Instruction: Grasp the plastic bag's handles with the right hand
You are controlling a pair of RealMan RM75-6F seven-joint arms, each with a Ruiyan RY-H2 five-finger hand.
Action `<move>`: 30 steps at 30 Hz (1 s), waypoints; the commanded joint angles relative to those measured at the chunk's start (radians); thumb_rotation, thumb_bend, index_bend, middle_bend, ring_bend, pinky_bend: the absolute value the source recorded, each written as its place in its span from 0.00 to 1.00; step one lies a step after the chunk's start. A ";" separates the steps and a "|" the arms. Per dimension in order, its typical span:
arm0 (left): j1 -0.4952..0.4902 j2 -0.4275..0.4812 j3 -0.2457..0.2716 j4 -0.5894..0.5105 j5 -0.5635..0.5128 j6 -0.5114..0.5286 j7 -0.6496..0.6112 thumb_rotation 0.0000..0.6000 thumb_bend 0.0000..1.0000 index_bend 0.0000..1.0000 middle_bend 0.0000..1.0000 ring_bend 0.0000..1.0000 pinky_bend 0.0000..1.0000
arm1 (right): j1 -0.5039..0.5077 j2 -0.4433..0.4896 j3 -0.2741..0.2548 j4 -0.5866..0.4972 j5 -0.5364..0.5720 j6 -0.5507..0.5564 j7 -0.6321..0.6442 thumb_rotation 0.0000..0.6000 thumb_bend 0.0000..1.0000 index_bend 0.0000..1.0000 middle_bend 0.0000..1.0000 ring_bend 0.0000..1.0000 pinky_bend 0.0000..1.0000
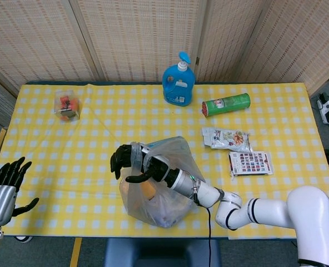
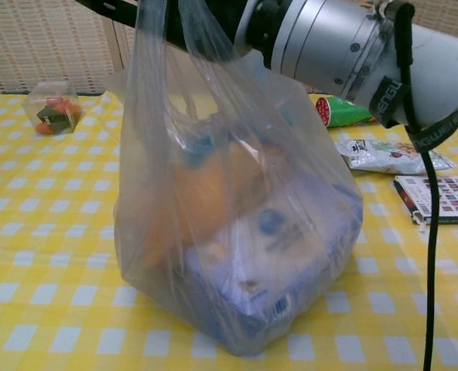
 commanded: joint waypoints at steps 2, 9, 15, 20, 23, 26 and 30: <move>0.001 0.002 0.001 -0.001 0.001 0.000 -0.002 1.00 0.22 0.00 0.00 0.04 0.00 | -0.008 -0.010 0.020 -0.007 0.013 -0.009 -0.005 1.00 0.21 0.62 0.61 0.52 0.58; 0.002 0.005 0.002 -0.006 0.002 0.001 -0.004 1.00 0.22 0.00 0.00 0.04 0.00 | -0.024 -0.017 0.054 -0.024 0.049 -0.024 -0.043 1.00 0.31 0.90 0.83 0.70 0.73; 0.001 0.005 0.003 -0.008 0.000 -0.004 -0.001 1.00 0.22 0.00 0.00 0.04 0.00 | -0.033 -0.006 0.075 -0.039 0.057 -0.044 -0.045 1.00 0.39 1.00 0.94 0.81 0.91; 0.001 0.005 0.005 -0.009 0.005 -0.005 0.001 1.00 0.22 0.00 0.01 0.04 0.00 | -0.049 -0.001 0.101 -0.057 0.088 -0.050 -0.054 1.00 0.41 1.00 0.95 0.81 0.96; 0.001 0.006 0.006 -0.011 0.007 -0.003 0.001 1.00 0.22 0.00 0.01 0.04 0.00 | -0.059 0.022 0.134 -0.098 0.115 -0.062 -0.042 1.00 0.42 1.00 0.95 0.81 0.96; 0.002 0.006 0.008 -0.013 0.009 -0.004 0.002 1.00 0.22 0.00 0.01 0.04 0.00 | -0.059 0.060 0.177 -0.152 0.132 -0.077 -0.039 1.00 0.42 1.00 0.95 0.81 0.96; 0.001 0.005 0.011 -0.016 0.012 -0.008 0.003 1.00 0.22 0.00 0.01 0.04 0.00 | -0.051 0.126 0.251 -0.241 0.153 -0.096 -0.066 1.00 0.42 1.00 0.95 0.81 0.96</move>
